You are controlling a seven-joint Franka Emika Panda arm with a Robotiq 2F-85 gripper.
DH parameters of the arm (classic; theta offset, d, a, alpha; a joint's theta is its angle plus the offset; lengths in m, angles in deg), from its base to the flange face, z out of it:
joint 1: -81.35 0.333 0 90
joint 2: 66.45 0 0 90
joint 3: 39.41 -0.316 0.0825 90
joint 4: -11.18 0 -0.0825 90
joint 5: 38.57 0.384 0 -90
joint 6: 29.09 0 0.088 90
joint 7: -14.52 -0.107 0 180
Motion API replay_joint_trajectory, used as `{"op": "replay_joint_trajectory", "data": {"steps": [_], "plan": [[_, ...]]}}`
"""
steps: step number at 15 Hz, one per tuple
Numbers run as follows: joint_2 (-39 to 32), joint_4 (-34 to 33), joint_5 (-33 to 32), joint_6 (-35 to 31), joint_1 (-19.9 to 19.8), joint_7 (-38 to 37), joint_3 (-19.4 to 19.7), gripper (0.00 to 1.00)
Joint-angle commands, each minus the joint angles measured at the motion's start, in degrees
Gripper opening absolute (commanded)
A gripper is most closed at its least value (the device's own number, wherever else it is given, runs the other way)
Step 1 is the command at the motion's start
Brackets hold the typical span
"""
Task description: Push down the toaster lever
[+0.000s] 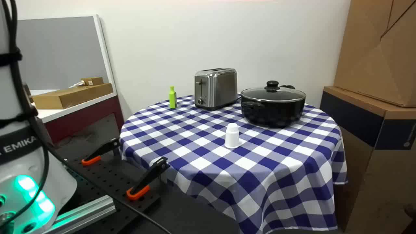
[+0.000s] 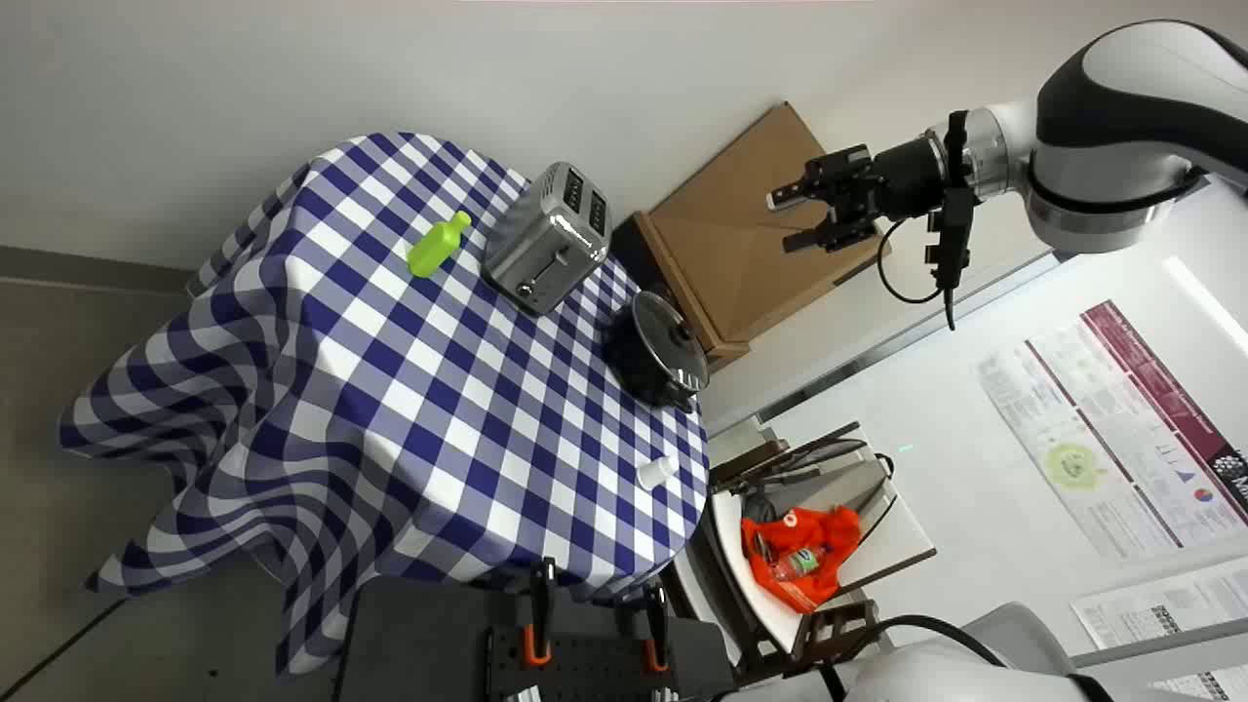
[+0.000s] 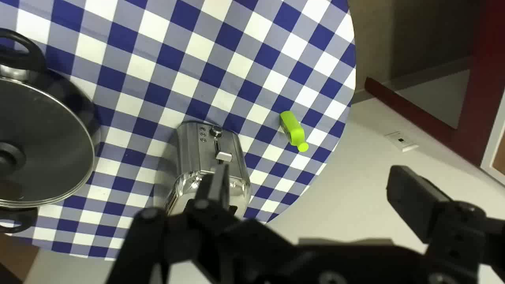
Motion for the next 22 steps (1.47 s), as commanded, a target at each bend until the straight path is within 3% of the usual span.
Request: {"op": "replay_joint_trajectory", "data": {"steps": [1,3,4,6,11,15,18,22], "plan": [[-0.1,-0.1,0.5,0.2,-1.1,0.3,-0.9,1.00],[-0.7,-0.4,-0.2,-0.2,-1.5,-0.5,-1.4,1.00],[-1.5,-0.6,-0.3,-1.3,-1.7,-0.5,-1.7,0.75],[-3.8,-1.4,-0.9,-3.4,-2.1,-1.2,-2.3,0.68],[-13.0,-4.6,-5.5,-10.6,-3.1,-3.1,-4.7,0.31],[-23.1,-7.9,-15.0,-19.8,-3.7,-9.3,-7.5,0.01],[-30.1,-9.6,-23.9,-25.6,-2.3,-15.9,-9.5,0.00],[-36.9,-13.4,-33.9,-26.5,0.7,-24.1,-9.3,0.00]]}}
